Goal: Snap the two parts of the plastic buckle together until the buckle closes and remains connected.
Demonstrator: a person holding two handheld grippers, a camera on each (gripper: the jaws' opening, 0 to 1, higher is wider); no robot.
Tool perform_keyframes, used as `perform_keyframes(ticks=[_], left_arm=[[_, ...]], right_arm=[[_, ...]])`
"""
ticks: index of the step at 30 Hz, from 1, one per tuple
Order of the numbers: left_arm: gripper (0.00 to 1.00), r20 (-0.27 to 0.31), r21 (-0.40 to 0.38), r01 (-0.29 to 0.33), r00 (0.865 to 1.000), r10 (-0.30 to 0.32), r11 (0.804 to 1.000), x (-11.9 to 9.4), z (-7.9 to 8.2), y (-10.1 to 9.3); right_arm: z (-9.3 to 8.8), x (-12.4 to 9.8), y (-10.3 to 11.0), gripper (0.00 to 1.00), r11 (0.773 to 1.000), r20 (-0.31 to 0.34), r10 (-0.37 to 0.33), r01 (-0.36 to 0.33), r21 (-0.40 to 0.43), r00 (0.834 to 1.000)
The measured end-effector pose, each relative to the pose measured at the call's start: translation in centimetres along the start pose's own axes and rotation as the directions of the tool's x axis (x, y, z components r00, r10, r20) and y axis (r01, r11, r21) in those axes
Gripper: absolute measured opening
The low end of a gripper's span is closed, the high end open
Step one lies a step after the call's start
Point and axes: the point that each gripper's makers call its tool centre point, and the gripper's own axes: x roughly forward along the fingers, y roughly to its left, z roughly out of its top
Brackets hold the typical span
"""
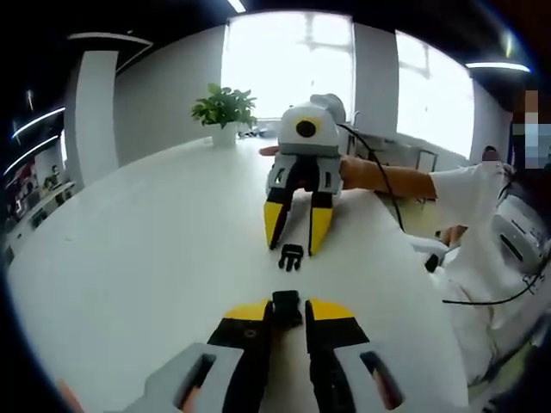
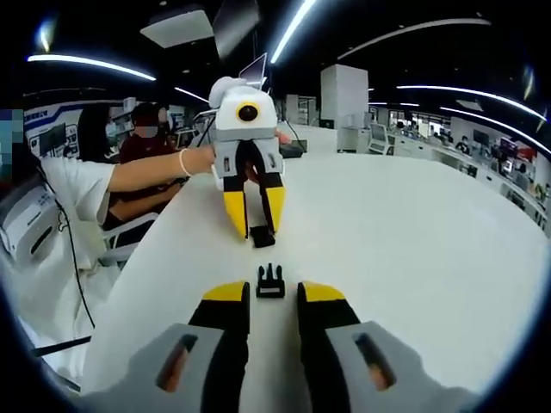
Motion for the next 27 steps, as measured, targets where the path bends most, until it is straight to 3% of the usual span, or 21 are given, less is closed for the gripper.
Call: perform_keyframes(ticks=[11,16,27], left_arm=[[0.17,0.01,-0.029,-0.013,1.0,0.014,0.999,0.2,-0.4,-0.1],[0.13,0.011,-0.009,-0.008,1.0,0.008,1.0,0.4,-0.6,-0.5],[0.12,0.014,-0.003,0.008,1.0,-0.008,1.0,0.7,-0.6,-1.4]], right_arm=[[-0.1,0.0,0.2,0.18,1.0,-0.005,0.004,-0.004,-0.025,1.0],[-0.1,0.1,0.4,0.13,0.999,0.0,0.016,-0.016,-0.038,1.0],[0.3,0.2,0.8,0.12,0.999,0.02,0.033,-0.033,-0.032,0.999]])
